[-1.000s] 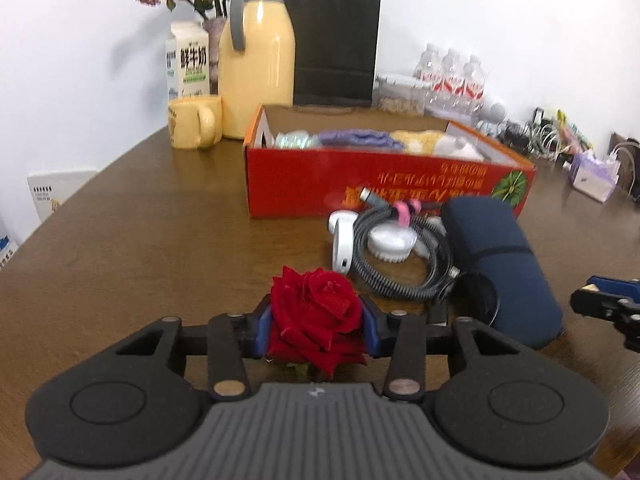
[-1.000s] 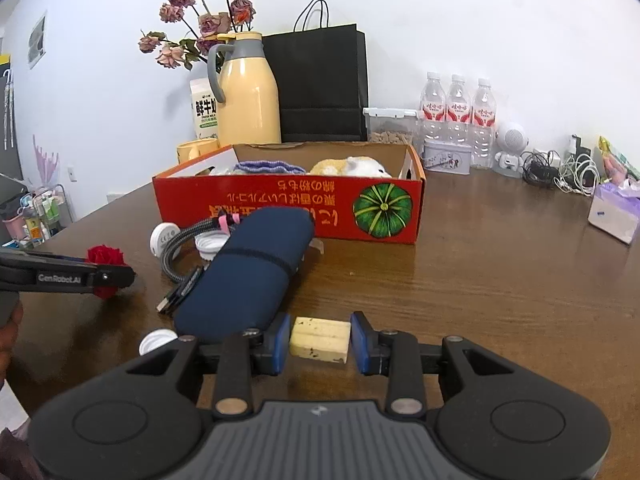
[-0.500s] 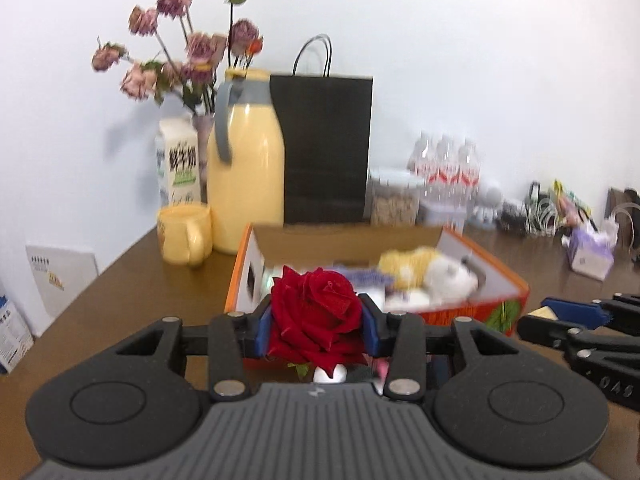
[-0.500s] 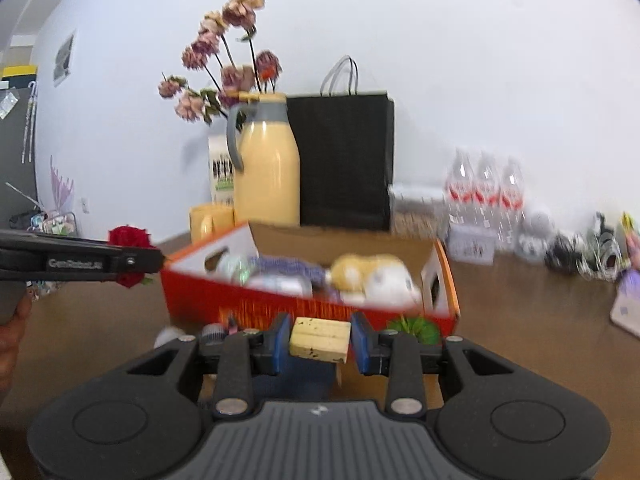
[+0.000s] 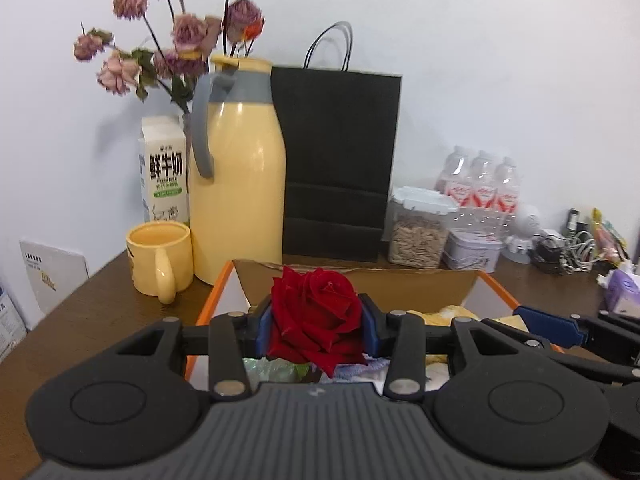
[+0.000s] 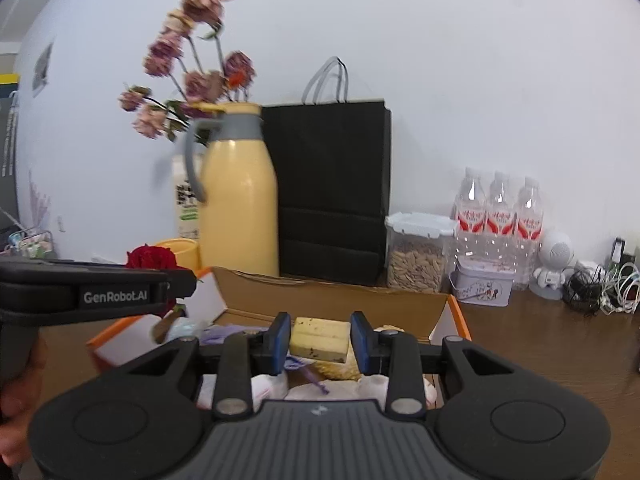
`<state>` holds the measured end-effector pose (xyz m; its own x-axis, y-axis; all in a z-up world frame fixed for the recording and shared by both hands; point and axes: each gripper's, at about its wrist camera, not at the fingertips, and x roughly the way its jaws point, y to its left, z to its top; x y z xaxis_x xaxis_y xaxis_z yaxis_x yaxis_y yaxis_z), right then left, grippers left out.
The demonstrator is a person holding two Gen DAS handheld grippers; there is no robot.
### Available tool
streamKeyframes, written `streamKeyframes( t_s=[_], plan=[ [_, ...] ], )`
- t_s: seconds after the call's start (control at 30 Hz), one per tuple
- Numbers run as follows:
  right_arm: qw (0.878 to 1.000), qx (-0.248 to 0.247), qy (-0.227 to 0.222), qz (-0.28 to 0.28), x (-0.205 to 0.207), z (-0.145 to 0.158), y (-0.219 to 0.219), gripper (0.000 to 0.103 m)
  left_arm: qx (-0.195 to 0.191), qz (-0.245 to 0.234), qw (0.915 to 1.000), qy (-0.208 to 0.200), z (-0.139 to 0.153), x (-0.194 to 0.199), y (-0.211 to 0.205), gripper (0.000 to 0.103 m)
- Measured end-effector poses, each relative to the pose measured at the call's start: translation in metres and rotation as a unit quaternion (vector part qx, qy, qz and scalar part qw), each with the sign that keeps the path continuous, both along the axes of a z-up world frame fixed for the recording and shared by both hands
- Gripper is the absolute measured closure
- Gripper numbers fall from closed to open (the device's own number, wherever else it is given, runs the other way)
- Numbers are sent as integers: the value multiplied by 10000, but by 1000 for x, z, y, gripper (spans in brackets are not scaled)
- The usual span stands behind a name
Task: Organize objects
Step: 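Carry the rose and sponge into the box and open both tools, then move both tools back over the remaining table items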
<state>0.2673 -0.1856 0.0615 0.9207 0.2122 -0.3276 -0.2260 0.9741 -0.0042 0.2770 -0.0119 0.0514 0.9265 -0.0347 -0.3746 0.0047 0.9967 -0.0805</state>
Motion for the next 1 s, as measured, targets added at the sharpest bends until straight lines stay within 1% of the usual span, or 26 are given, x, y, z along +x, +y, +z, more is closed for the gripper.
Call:
streamKeyframes(
  t_s=[0.1, 0.2, 0.33, 0.37, 0.53, 0.57, 0.63, 0.67, 0.7, 0.73, 0.77, 0.8, 0.83, 0.87, 0.9, 1.0],
  plan=[
    [9998, 57, 150, -133, 16, -16, -4, 72, 108, -6, 9998, 184, -17, 13, -1, 61],
    [9993, 66, 324, -164, 21, -27, -9, 72, 220, -33, 9994, 250, -28, 16, -2, 61],
    [9990, 54, 402, -186, 24, -34, -10, 72, 269, -23, 9992, 304, -33, 16, -3, 60],
    [9990, 64, 437, -112, 23, -35, -10, 72, 293, -17, 9991, 298, -34, 15, -3, 60],
    [9990, 35, 442, -110, 22, -37, -9, 72, 325, -17, 9991, 257, -34, 14, -4, 59],
    [9989, 39, 455, -107, 22, -37, -9, 72, 329, -13, 9992, 247, -35, 14, -4, 58],
    [9988, 55, 475, -97, 22, -37, -10, 71, 370, 41, 9990, 229, -35, 11, -5, 50],
    [9988, 65, 481, -98, 21, -37, -10, 70, 380, 65, 9991, 197, -34, 10, -5, 40],
    [9988, 64, 481, -103, 20, -37, -10, 67, 375, 93, 9992, 138, -33, 7, -4, 25],
    [9988, 62, 478, -118, 19, -37, -11, 52, 368, 119, 9992, 65, -32, 4, -4, 17],
    [9988, 64, 454, -146, 18, -37, -11, 32, 359, 168, 9992, -42, -30, 1, -3, 3],
    [9990, 65, 416, -178, 16, -36, -12, 23, 338, 215, 9991, -153, -28, -2, -2, 0],
    [9991, 68, 366, -211, 15, -35, -13, 10, 311, 253, 9989, -245, -27, -5, -1, 0],
    [9992, 77, 320, -231, 13, -33, -13, 3, 281, 265, 9988, -286, -25, -7, 0, 0],
    [9992, 96, 292, -258, 11, -32, -14, 1, 255, 276, 9988, -305, -23, -8, 1, 0],
    [9992, 104, 257, -301, 8, -30, -15, 0, 208, 306, 9987, -359, -21, -10, 3, 0]
  ],
)
